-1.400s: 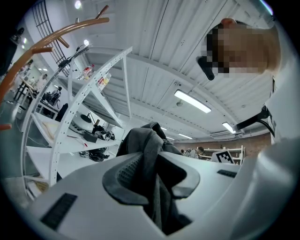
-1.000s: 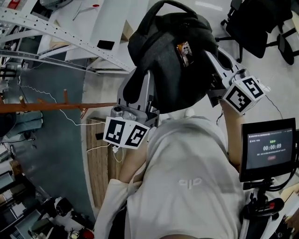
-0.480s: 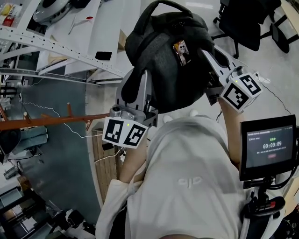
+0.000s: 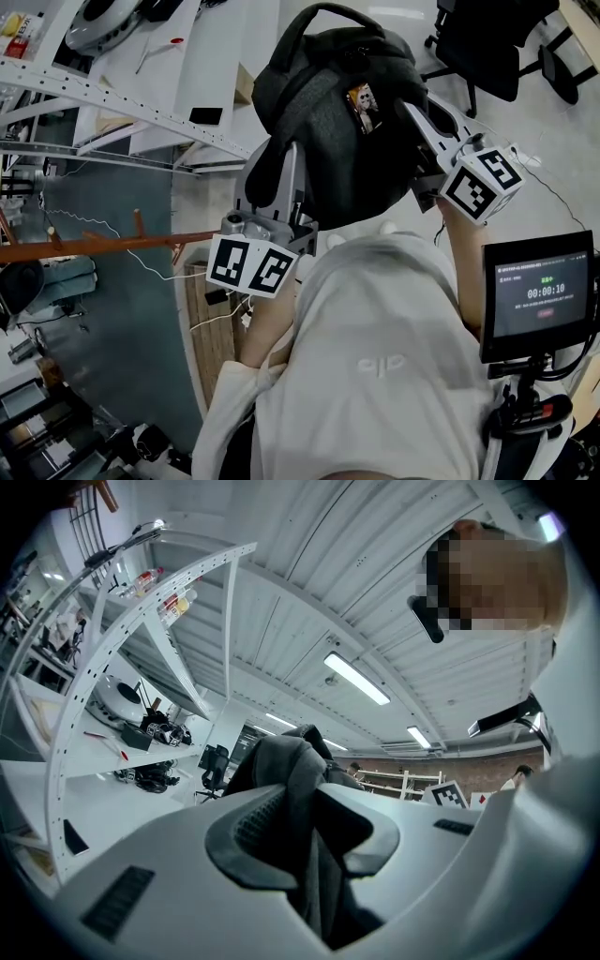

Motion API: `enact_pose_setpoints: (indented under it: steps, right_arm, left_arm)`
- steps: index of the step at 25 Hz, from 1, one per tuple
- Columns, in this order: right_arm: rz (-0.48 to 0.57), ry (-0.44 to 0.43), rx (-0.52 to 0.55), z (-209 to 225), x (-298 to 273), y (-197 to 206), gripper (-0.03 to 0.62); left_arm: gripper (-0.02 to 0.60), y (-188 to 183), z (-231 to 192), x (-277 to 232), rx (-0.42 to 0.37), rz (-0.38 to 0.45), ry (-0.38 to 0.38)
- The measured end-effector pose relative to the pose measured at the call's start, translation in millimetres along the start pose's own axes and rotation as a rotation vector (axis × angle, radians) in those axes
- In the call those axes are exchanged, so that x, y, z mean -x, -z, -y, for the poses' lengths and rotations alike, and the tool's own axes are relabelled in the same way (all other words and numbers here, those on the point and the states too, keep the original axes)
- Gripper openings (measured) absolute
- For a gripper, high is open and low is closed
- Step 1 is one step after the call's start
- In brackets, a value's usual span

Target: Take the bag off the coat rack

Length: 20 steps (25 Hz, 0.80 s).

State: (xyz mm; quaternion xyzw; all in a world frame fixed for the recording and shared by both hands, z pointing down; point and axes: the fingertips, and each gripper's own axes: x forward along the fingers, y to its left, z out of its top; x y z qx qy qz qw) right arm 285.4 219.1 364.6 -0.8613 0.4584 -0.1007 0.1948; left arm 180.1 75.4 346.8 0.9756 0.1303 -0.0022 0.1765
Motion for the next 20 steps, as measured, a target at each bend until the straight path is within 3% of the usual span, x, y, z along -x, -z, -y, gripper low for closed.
enact_pose_setpoints:
  steps: [20]
  right_arm:
    - [-0.053, -0.047, -0.009, 0, -15, 19, 0.072]
  left_arm:
    - [0.091, 13, -12, 10, 0.019, 0.003, -0.074]
